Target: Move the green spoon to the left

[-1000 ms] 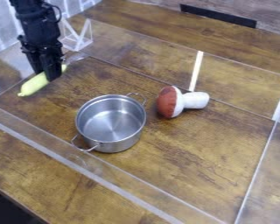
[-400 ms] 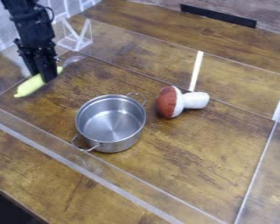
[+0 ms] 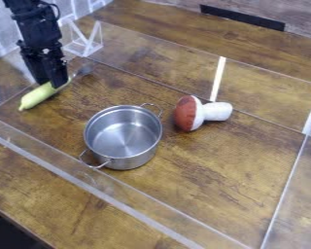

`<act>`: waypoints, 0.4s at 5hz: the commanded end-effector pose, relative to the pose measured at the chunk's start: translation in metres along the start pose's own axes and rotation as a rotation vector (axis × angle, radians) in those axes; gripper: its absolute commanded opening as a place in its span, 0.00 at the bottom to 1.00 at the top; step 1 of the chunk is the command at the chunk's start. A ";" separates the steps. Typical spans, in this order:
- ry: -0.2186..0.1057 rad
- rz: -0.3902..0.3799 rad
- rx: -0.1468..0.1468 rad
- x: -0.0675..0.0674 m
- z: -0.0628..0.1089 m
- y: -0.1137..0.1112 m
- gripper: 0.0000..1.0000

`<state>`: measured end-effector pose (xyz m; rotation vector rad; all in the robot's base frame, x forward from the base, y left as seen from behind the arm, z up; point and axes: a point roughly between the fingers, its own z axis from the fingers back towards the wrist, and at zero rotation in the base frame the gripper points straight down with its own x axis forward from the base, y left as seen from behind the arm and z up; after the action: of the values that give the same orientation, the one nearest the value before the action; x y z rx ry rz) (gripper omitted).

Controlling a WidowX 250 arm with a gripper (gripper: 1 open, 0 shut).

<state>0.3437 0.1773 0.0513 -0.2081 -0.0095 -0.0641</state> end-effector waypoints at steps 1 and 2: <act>-0.056 -0.007 0.026 0.001 0.026 -0.005 1.00; -0.056 -0.064 0.032 0.019 0.038 -0.021 1.00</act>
<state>0.3535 0.1648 0.0641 -0.2246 -0.0046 -0.0956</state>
